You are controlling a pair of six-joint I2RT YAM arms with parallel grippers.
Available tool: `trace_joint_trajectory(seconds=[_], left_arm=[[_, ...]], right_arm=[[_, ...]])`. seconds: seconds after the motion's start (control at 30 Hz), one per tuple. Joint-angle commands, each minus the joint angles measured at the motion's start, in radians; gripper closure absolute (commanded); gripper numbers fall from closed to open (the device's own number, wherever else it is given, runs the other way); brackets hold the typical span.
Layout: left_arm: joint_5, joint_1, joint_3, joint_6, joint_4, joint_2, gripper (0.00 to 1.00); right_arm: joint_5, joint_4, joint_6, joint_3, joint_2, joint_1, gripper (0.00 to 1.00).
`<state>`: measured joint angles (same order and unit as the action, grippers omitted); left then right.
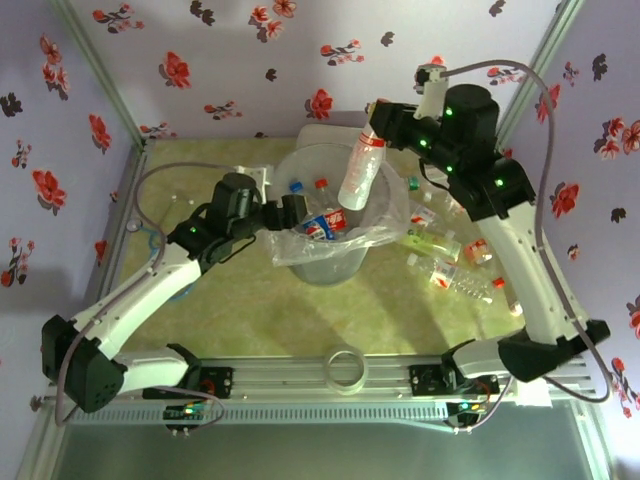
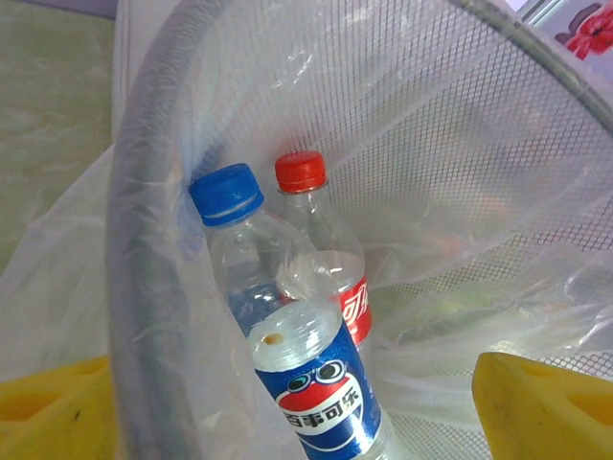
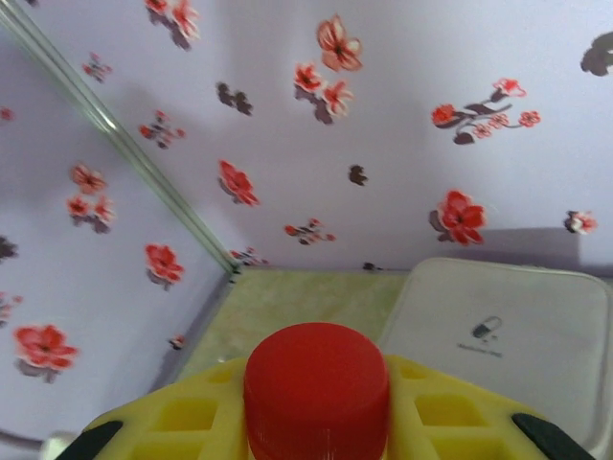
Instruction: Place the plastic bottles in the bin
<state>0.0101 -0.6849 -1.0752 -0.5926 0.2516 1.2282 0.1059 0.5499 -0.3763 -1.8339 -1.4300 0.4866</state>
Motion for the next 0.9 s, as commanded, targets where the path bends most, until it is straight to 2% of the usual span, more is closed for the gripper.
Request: trace_joint_trajectory(seconds=[0.0, 0.07, 0.17, 0.3, 0.53, 0.63, 0.73, 0.87], left_arm=[[0.013, -0.023, 0.04, -0.043, -0.02, -0.008, 0.13], [0.02, -0.034, 0.04, -0.06, -0.03, 0.0, 0.13], [0.038, -0.041, 0.031, -0.08, -0.034, 0.02, 0.13], [0.055, -0.055, 0.032, -0.107, -0.062, 0.033, 0.13], [0.072, -0.073, 0.01, -0.116, -0.044, 0.047, 0.13], [0.077, -0.077, 0.009, -0.115, -0.042, 0.047, 0.13], [0.079, -0.076, 0.011, -0.113, -0.04, 0.05, 0.13], [0.079, -0.078, 0.016, -0.11, -0.036, 0.041, 0.12]], right_arm=[[-0.059, 0.033, 0.095, -0.009, -0.047, 0.033, 0.77], [-0.073, 0.049, 0.143, 0.005, -0.075, 0.072, 0.77], [-0.164, 0.104, 0.247, 0.007, -0.128, 0.121, 0.78], [-0.252, 0.137, 0.306, 0.063, -0.193, 0.124, 0.8], [-0.232, 0.066, 0.273, 0.225, -0.217, 0.121, 0.78], [-0.236, 0.073, 0.255, 0.249, -0.215, 0.114, 0.7], [-0.212, 0.082, 0.239, 0.248, -0.201, 0.103, 0.55], [-0.195, 0.108, 0.22, 0.219, -0.166, 0.099, 0.42]])
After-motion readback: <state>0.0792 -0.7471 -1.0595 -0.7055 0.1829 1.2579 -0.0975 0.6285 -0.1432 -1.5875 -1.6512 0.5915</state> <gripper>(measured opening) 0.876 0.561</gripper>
